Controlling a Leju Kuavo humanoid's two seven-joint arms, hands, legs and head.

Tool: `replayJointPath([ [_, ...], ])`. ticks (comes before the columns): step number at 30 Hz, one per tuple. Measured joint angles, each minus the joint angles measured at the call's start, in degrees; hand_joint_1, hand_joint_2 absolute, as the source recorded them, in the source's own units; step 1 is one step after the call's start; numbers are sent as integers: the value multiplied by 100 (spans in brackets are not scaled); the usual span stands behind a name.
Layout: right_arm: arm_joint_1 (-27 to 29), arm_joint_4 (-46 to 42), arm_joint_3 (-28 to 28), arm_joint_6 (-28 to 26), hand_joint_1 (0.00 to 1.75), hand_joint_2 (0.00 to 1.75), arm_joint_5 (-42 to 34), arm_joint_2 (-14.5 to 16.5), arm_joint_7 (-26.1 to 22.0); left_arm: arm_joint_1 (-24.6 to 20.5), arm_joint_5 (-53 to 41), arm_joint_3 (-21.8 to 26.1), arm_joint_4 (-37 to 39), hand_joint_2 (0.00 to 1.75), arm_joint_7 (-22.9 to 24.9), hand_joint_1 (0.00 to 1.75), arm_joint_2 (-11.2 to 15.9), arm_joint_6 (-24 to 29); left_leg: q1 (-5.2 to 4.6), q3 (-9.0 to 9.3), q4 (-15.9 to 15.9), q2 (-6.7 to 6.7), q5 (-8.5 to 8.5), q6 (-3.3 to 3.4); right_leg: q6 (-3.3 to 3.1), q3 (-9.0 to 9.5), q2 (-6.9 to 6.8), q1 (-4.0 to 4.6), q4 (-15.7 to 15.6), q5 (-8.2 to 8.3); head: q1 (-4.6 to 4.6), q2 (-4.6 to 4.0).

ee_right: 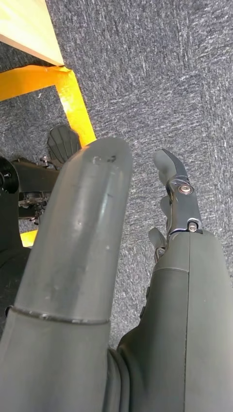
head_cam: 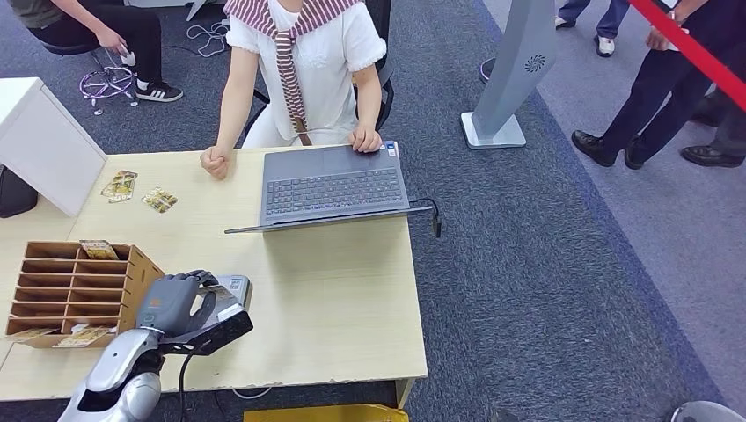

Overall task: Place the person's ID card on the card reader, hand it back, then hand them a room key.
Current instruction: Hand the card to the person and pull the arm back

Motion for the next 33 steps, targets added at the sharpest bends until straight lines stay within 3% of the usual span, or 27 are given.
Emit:
replayJointPath([
  [4, 0, 0, -2, 0, 0, 0, 3, 0, 0, -28, 60, -45, 42, 175, -54, 175, 16, 180, 0, 0, 0, 1, 1, -1, -5, 0, 0, 0, 0, 3, 0, 0],
  [9, 1, 0, -2, -8, 0, 0, 11, 0, -1, 57, 114, -46, -41, 175, -163, 175, -11, 1023, 0, 1, 0, 0, 1, -2, -6, -1, -1, 1, 0, 4, 1, 1],
  [15, 0, 0, -2, -11, 0, 0, 15, 0, -2, 143, 122, -45, -182, 175, -209, 175, -31, 1233, 0, -2, 0, 0, 1, -1, -6, -1, -1, 0, 0, 4, 0, 1],
  [19, -3, 0, -2, -33, 0, 0, 86, 0, -3, 321, 151, 5, -497, 175, -390, 175, -31, 1923, 1, -4, 0, 0, 0, -1, -6, -1, -1, 0, 0, 4, 0, 1],
  [29, -23, 0, -2, -101, 0, 0, 147, 0, -18, 653, 282, 444, -1441, 175, -693, 175, -47, 2830, 1, -3, 0, -1, 1, -1, -5, -1, -3, 0, 0, 3, 1, 1],
  [33, -49, 0, 4, -103, 0, 0, 222, 0, 10, 495, 514, 760, -1555, 175, -682, 175, -26, 2739, 1, -3, 0, -2, 5, -3, -8, -1, -3, 1, 0, 6, 1, 1],
])
